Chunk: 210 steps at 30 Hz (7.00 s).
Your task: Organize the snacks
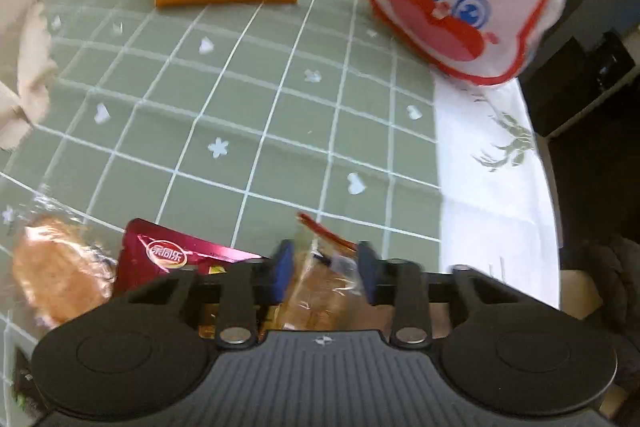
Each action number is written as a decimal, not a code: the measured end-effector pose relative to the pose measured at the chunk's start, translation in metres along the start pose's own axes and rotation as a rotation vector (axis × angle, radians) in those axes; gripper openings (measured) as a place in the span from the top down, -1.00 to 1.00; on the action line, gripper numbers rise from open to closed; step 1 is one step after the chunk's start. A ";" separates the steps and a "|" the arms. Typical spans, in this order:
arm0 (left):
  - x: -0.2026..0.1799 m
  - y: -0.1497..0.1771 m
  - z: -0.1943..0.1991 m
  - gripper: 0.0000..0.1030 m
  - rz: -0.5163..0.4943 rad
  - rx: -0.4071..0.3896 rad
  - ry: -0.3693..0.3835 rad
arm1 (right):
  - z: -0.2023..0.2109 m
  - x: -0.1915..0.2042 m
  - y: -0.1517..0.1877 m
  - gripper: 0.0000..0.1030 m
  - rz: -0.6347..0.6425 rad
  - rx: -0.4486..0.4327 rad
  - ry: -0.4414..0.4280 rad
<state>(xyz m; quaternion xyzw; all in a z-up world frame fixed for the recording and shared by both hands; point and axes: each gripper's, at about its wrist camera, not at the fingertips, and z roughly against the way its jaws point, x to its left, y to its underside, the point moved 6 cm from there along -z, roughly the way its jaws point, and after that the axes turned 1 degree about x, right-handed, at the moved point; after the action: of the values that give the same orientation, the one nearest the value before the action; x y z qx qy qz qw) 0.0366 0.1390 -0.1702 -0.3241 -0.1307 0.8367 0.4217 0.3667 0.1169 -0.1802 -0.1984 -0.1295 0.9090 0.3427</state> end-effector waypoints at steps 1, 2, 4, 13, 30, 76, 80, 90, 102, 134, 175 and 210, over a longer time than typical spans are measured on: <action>0.005 0.002 0.001 -0.18 0.013 0.001 -0.005 | -0.001 0.002 0.001 0.47 0.002 -0.009 0.021; 0.009 0.003 0.001 -0.18 0.021 0.000 -0.012 | 0.001 0.005 0.003 0.47 0.008 -0.013 0.030; 0.012 0.003 0.000 -0.18 0.031 -0.002 -0.017 | 0.009 0.013 0.007 0.47 0.013 -0.027 -0.006; -0.009 0.000 -0.012 -0.18 0.038 0.003 0.012 | 0.071 0.063 0.063 0.47 -0.033 -0.061 -0.347; -0.032 0.001 -0.023 -0.17 0.055 0.010 -0.031 | 0.126 0.068 0.206 0.37 -0.061 -0.073 -0.475; 0.018 0.016 0.032 -0.17 0.089 -0.043 -0.235 | 0.165 0.131 0.233 -0.56 0.248 -0.221 -0.656; -0.010 0.008 0.006 -0.17 -0.055 -0.010 -0.183 | 0.174 0.103 0.248 -0.56 0.252 -0.273 -0.522; 0.003 -0.012 -0.013 -0.17 -0.074 0.042 -0.095 | 0.155 0.081 0.225 0.29 0.062 -0.261 -0.469; 0.020 -0.023 -0.031 -0.17 -0.109 0.128 0.011 | 0.132 0.125 0.214 0.29 0.088 -0.227 -0.445; -0.063 -0.005 -0.043 0.51 -0.072 0.184 0.174 | 0.163 0.074 0.254 -0.16 0.090 -0.323 -0.453; -0.046 0.045 0.003 0.52 0.047 0.114 0.160 | 0.159 0.061 0.295 -0.41 0.143 -0.289 -0.352; -0.044 0.046 -0.009 0.46 -0.015 0.094 0.147 | 0.132 0.059 0.272 -0.55 -0.155 -0.071 -0.360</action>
<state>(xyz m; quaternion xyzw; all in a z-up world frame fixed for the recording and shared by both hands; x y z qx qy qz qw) 0.0327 0.0755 -0.1808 -0.3637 -0.0622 0.8127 0.4510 0.1112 -0.0558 -0.1804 -0.0340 -0.2358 0.8956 0.3758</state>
